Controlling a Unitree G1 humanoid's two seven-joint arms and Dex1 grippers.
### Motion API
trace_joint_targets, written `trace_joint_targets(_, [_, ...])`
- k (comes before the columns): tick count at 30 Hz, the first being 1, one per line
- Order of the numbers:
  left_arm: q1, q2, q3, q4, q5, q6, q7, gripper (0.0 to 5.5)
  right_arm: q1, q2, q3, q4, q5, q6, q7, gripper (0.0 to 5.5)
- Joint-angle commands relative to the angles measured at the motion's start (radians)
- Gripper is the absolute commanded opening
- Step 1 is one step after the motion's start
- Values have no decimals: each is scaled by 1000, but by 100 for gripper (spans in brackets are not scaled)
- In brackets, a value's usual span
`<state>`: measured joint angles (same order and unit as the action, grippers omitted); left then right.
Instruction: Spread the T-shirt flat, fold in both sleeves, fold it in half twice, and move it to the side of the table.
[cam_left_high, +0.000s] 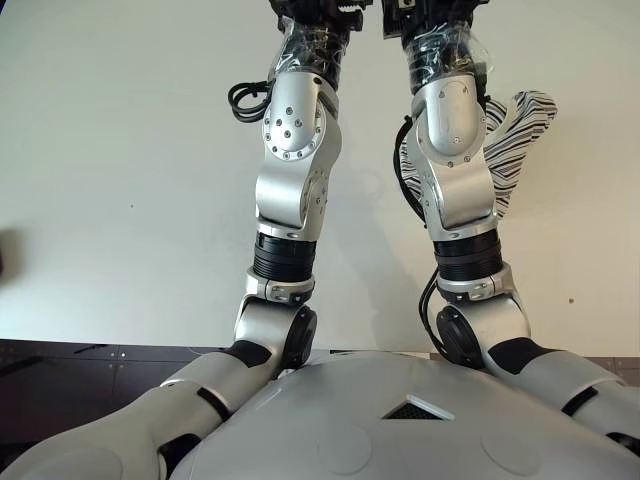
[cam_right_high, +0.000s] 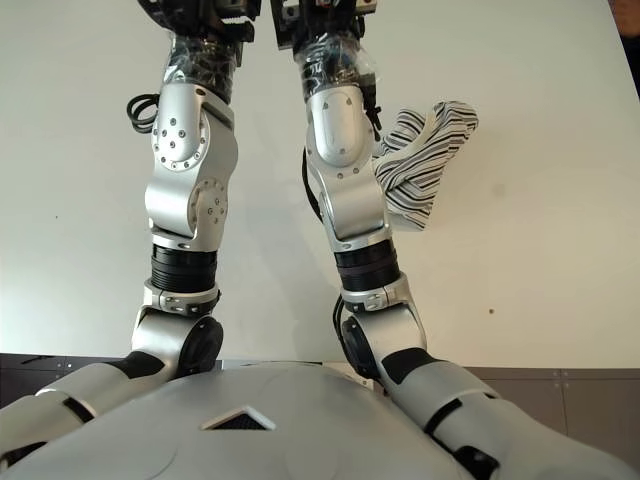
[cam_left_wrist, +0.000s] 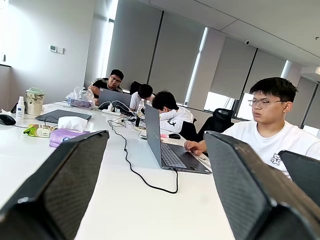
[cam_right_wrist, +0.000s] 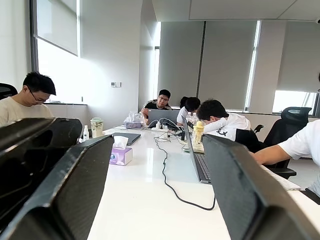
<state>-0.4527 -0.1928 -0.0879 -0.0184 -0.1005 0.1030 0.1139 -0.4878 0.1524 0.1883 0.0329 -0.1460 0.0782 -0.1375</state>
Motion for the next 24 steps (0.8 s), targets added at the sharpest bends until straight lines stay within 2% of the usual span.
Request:
trace_joint_targets(1, [-54, -21, -19, 36, 45, -38, 13, 354, -52, 22, 11, 14, -14, 2, -2, 325])
trace_joint_targets(4, [-79, 29, -17, 77, 140, -108, 49, 354, -89, -3, -3, 52, -60, -19, -39, 325])
trace_joint_targets(11, [-144, 181, 167, 322, 148, -227, 103, 354, -146, -140, -157, 293, -67, -147, -132, 325])
trace_joint_targets(17, [-114, 244, 214, 324, 153, -247, 101, 354, -117, -174, -197, 297, -54, -182, -144, 325])
trace_joint_targets(21, [-153, 304, 255, 367, 105, -226, 45, 354, -181, -260, -309, 408, 2, -163, -171, 325])
trace_joint_targets(24, [-118, 310, 249, 353, 110, -210, 41, 354, -150, -293, -348, 396, 18, -150, -173, 325])
